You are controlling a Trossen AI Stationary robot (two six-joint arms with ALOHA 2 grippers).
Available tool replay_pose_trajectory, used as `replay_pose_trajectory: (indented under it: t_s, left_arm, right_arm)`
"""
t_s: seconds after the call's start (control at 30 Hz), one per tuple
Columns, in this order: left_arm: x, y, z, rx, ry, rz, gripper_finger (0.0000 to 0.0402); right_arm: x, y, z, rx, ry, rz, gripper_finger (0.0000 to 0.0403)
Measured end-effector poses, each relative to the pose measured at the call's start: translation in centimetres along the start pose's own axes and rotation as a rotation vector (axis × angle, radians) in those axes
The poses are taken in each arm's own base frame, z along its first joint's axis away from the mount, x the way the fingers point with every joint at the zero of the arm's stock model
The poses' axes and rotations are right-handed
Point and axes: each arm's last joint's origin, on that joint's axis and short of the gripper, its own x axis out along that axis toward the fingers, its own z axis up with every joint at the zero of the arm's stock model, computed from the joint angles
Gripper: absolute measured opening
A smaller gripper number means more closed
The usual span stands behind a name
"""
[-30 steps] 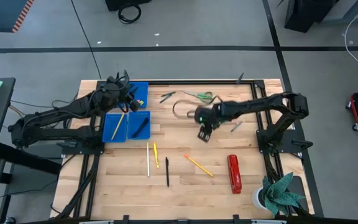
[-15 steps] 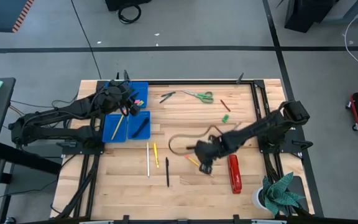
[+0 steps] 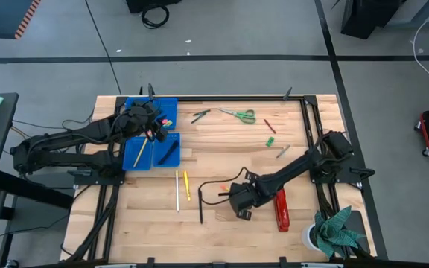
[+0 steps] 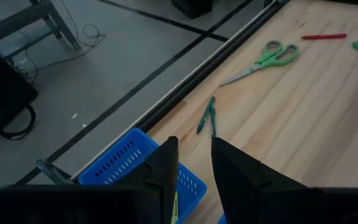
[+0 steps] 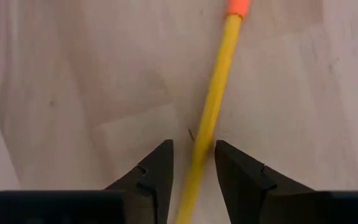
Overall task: Sort crayons/erasers/pens/pencils in bins
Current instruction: Put the yellow pencil into the bottom left blue bin
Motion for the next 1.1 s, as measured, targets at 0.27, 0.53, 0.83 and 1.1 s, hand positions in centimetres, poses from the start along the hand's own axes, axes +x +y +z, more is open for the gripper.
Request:
replay_pose_trajectory:
  t_s: [0.27, 0.53, 0.83, 1.1]
  left_arm:
    - [0.0, 0.0, 0.0, 0.006, -0.004, 0.0, 0.0107]
    - [0.0, 0.0, 0.0, 0.009, -0.002, 0.0, 0.0107]
    - [0.0, 0.0, 0.0, 0.008, -0.003, 0.0, 0.0107]
    - [0.0, 0.0, 0.0, 0.007, -0.006, -0.001, 0.0107]
  right_arm:
    - [0.3, -1.0, 0.4, -0.028, 0.016, -0.015, 0.0104]
    - [0.9, -1.2, 0.0, -0.076, -0.013, -0.003, 0.0078]
    - [-1.2, -0.7, 1.7, -0.129, -0.206, 0.084, 0.0023]
    - [-1.9, -0.2, 3.0, -0.206, -0.316, 0.187, 0.0023]
